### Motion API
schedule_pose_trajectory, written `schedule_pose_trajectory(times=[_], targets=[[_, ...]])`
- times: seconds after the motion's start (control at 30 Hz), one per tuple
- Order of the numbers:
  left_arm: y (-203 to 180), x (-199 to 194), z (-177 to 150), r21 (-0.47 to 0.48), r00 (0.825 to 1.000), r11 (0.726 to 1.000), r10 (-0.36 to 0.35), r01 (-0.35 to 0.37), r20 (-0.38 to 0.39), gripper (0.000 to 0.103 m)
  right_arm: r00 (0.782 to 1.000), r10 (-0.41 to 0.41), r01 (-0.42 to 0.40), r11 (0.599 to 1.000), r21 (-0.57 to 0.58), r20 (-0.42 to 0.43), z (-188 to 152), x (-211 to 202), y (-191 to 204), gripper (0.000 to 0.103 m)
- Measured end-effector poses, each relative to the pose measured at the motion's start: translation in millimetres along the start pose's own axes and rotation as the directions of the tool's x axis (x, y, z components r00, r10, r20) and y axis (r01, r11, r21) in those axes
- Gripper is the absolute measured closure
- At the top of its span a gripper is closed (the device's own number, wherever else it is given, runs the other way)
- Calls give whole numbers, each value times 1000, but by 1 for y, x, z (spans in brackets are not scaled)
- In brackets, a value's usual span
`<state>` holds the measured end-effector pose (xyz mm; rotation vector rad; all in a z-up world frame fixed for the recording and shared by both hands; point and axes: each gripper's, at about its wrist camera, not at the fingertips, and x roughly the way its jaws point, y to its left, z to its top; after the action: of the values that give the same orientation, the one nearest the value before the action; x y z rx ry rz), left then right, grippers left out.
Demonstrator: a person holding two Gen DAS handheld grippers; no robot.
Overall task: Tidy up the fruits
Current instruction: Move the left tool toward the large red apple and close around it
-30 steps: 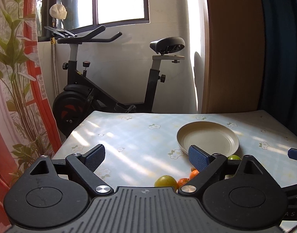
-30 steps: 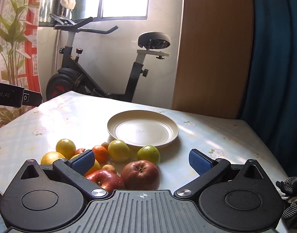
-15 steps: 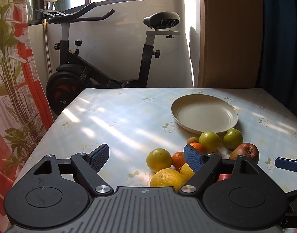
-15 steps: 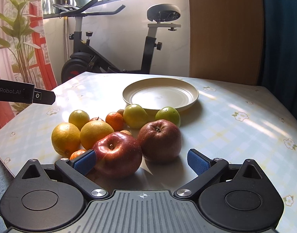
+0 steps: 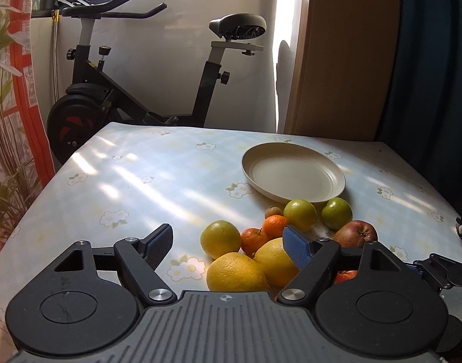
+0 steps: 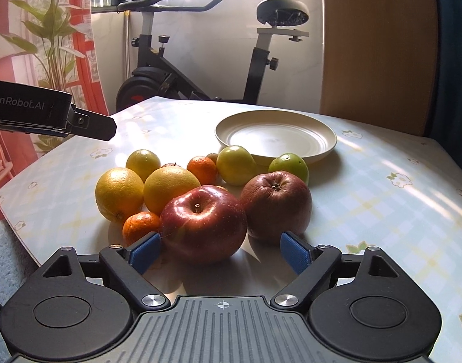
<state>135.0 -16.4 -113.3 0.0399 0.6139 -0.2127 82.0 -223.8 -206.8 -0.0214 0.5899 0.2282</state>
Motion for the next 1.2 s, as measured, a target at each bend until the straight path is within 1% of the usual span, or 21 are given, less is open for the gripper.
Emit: schedule_pose_trajectory(times=[0.17, 0.23, 0.3, 0.43, 0.47, 0.5, 0.53, 0.6, 0.67, 0.73, 0.77, 0.8, 0.87, 0.93, 1.03, 1.1, 1.2], targets=[[-3, 2, -2, 16, 1000, 1000, -1, 1, -11, 24, 1000, 10, -10, 1000, 9, -4, -2, 0, 0, 25], [-2, 2, -2, 15, 1000, 1000, -18, 18, -21, 27, 1000, 16, -16, 1000, 13, -7, -3, 2, -1, 27], [-2, 3, -2, 19, 999, 999, -37, 37, -30, 33, 1000, 19, -18, 1000, 15, -10, -4, 3, -2, 27], [-5, 6, -4, 29, 995, 996, -79, 81, -52, 39, 1000, 25, -25, 999, 20, -11, -6, 5, -3, 27], [-4, 6, -4, 26, 994, 995, -96, 98, -54, 43, 1000, 29, -28, 999, 23, -12, -6, 5, -3, 27], [-4, 6, -3, 22, 992, 993, -116, 117, -53, 50, 999, 34, -33, 999, 27, -14, -6, 6, -4, 28], [-5, 5, -3, 24, 991, 991, -127, 129, -51, 53, 999, 39, -39, 999, 31, -16, -6, 7, -4, 29], [-9, 6, -3, 40, 988, 988, -146, 148, -55, 62, 999, 46, -46, 999, 17, -15, -6, 9, -4, 32], [-11, 11, -1, 44, 977, 978, -198, 202, -81, 67, 999, 53, -53, 999, 10, -13, -6, 10, -3, 33], [-15, 18, 2, 43, 962, 968, -239, 247, -129, 71, 998, 61, -61, 998, 13, -15, -6, 11, -3, 34], [-18, 22, 2, 41, 953, 963, -259, 268, -156, 76, 998, 64, -64, 998, 8, -14, -7, 11, -2, 36], [-20, 25, 3, 39, 947, 958, -272, 282, -171, 78, 998, 63, -63, 998, 2, -11, -7, 12, -1, 36], [-26, 28, 4, 58, 942, 954, -280, 295, -185, 78, 998, 68, -68, 998, -2, -10, -7, 12, -1, 37], [-34, 33, 5, 83, 934, 945, -294, 316, -204, 78, 997, 77, -77, 997, 6, -13, -8, 14, -2, 38], [-41, 41, 4, 91, 919, 933, -320, 348, -231, 78, 996, 85, -85, 996, 10, -19, -9, 15, -2, 41], [-44, 48, 2, 89, 910, 928, -330, 361, -252, 78, 996, 89, -89, 996, 6, -20, -10, 16, -3, 44], [-44, 54, 1, 61, 899, 927, -341, 371, -275, 78, 995, 93, -93, 996, 7, -19, -11, 16, -4, 44]])
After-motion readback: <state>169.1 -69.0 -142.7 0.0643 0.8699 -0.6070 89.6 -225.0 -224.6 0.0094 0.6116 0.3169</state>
